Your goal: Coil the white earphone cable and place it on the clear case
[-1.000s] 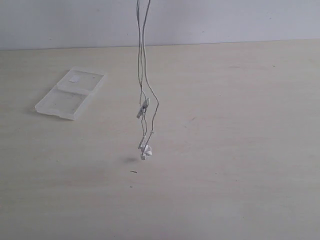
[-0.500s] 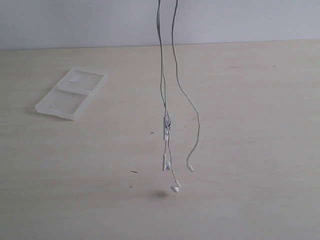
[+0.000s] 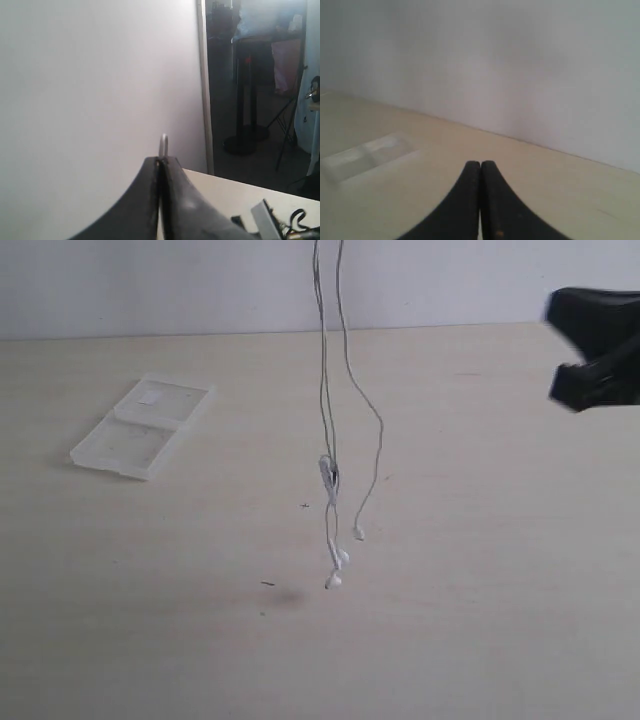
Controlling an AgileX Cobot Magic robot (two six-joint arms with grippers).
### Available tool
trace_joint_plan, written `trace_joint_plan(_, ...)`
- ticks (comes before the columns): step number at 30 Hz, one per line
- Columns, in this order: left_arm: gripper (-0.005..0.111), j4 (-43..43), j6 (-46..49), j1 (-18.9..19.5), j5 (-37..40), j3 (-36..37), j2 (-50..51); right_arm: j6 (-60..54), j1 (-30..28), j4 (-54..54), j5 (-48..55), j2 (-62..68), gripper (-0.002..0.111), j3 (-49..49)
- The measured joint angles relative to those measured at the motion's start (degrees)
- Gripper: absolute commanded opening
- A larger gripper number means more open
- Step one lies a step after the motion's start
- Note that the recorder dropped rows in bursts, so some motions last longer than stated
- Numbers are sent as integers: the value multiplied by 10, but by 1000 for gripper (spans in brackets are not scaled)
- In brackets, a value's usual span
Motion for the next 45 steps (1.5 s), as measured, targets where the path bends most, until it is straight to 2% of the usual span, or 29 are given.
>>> trace_joint_plan(3,0,0,0,0,-3,0,0,33,0,-149,-191,89,10,-36)
trace_joint_plan(5,0,0,0,0,-3,0,0,40,0,-214,-262,119,21,-60)
trace_joint_plan(7,0,0,0,0,-3,0,0,44,0,-251,-290,139,35,-76)
trace_joint_plan(11,0,2,0,0,-3,0,0,45,0,-263,-304,152,71,-83)
trace_joint_plan(13,0,3,0,0,-3,0,0,48,0,-260,-305,153,81,-83)
trace_joint_plan(18,0,5,0,0,-3,0,3,59,11,-222,-308,153,83,-83)
trace_joint_plan(25,0,5,0,0,-13,0,14,39,94,-124,-310,155,83,-85)
trace_joint_plan(32,0,5,0,0,-21,0,15,4,151,-74,-305,161,83,-85)
trace_joint_plan(39,0,5,-2,0,-61,0,15,-39,187,-49,-294,179,83,-85)
trace_joint_plan(45,0,5,-4,0,-65,0,15,-54,189,-31,-288,196,79,-85)
